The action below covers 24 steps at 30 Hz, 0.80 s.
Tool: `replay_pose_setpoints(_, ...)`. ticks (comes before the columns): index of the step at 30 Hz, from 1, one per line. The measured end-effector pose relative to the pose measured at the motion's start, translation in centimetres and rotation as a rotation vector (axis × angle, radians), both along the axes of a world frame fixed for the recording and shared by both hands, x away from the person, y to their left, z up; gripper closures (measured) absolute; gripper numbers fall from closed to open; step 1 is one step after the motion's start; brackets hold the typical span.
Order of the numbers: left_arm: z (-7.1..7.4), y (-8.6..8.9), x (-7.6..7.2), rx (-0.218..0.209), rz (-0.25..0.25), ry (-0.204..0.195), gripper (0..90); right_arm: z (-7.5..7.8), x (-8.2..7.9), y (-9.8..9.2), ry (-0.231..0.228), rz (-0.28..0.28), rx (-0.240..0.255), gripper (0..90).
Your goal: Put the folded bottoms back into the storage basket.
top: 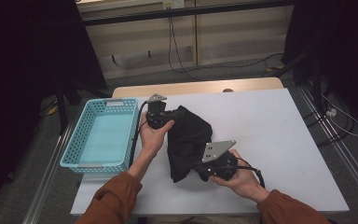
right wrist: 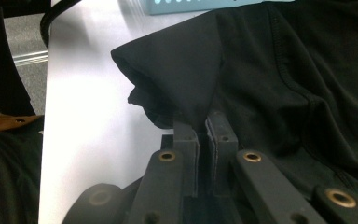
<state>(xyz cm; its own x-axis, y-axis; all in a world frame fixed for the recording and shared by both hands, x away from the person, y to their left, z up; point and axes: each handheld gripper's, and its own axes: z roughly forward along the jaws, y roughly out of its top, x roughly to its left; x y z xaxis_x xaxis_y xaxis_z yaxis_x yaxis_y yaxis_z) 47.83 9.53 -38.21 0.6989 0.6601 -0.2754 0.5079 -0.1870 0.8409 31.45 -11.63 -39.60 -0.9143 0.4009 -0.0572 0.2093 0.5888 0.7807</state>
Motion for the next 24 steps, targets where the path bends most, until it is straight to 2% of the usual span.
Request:
replay_pose_setpoints(7,1.6,0.1,0.4,0.011,0.004,-0.001,81.7,0.8,0.2,0.2,-0.019,-0.001,0.018,85.7)
replay_pose_setpoints(24,3.7,1.0,1.0,0.002,0.025,-0.020,81.8,2.3,0.9,1.1,-0.043,0.013,0.049,85.6)
